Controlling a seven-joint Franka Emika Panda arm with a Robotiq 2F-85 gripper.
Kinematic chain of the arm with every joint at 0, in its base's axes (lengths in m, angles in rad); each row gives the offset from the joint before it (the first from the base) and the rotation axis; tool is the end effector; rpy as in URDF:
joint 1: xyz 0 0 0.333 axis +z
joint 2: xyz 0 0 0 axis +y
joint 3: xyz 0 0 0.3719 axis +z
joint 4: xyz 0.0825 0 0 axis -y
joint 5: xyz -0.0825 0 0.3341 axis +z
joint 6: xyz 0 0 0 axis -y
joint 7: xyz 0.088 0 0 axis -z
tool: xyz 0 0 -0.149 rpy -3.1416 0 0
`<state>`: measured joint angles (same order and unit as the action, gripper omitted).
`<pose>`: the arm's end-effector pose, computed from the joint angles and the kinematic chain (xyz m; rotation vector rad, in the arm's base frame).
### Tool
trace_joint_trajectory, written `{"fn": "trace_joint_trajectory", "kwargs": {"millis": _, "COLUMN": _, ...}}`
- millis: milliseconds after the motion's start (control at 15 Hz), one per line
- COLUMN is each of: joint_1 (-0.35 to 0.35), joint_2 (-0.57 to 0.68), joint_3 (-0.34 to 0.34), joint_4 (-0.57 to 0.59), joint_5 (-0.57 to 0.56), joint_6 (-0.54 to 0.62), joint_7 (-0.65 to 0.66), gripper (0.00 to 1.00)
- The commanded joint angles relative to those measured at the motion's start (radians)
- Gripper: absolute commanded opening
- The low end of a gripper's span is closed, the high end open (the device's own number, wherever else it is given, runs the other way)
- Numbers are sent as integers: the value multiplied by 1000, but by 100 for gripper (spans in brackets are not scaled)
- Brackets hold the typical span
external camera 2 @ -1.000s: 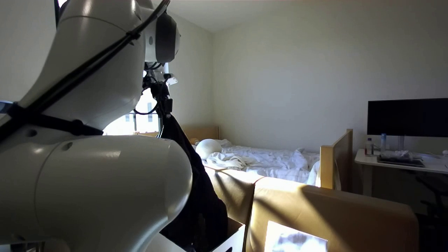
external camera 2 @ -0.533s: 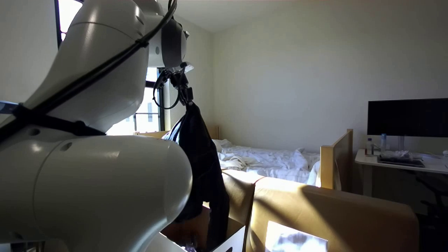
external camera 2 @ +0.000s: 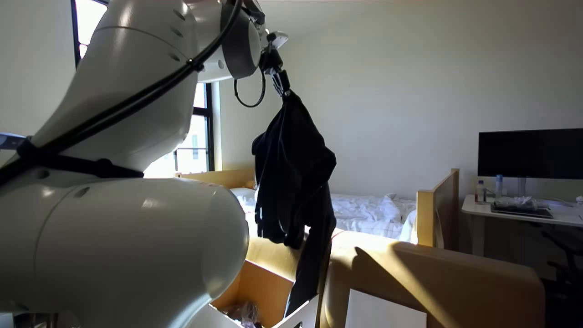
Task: Remove the black jersey from the box
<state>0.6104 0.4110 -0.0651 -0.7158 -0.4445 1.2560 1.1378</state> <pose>0.5349 0.2556 0.7396 2.6831 -1.0614 0.6080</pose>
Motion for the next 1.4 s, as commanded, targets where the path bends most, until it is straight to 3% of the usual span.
{"fn": "trace_joint_trajectory", "kwargs": {"millis": 0, "joint_1": -34, "joint_2": -37, "joint_3": -52, "joint_4": 120, "joint_5": -18, "joint_6": -71, "joint_7": 51, "gripper": 3}}
{"fn": "trace_joint_trajectory", "kwargs": {"millis": 333, "joint_1": -76, "joint_2": -77, "joint_3": -147, "joint_4": 252, "joint_5": -55, "joint_6": -131, "joint_7": 88, "gripper": 3}}
{"fn": "trace_joint_trajectory", "kwargs": {"millis": 400, "joint_1": -107, "joint_2": -2, "joint_3": -129, "joint_4": 416, "joint_5": -129, "joint_6": -179, "joint_7": 21, "gripper": 3}}
{"fn": "trace_joint_trajectory", "kwargs": {"millis": 467, "joint_1": -108, "joint_2": -2, "joint_3": -154, "joint_4": 445, "joint_5": -189, "joint_6": -191, "joint_7": -35, "gripper": 3}}
{"fn": "trace_joint_trajectory", "kwargs": {"millis": 533, "joint_1": -72, "joint_2": -99, "joint_3": -202, "joint_4": 304, "joint_5": -238, "joint_6": -140, "joint_7": -36, "gripper": 3}}
{"fn": "trace_joint_trajectory", "kwargs": {"millis": 1067, "joint_1": -181, "joint_2": -198, "joint_3": -254, "joint_4": 354, "joint_5": -739, "joint_6": -189, "joint_7": -247, "gripper": 3}}
{"fn": "trace_joint_trajectory", "kwargs": {"millis": 1333, "joint_1": -222, "joint_2": -131, "joint_3": -208, "joint_4": 350, "joint_5": -871, "joint_6": -182, "joint_7": -240, "gripper": 3}}
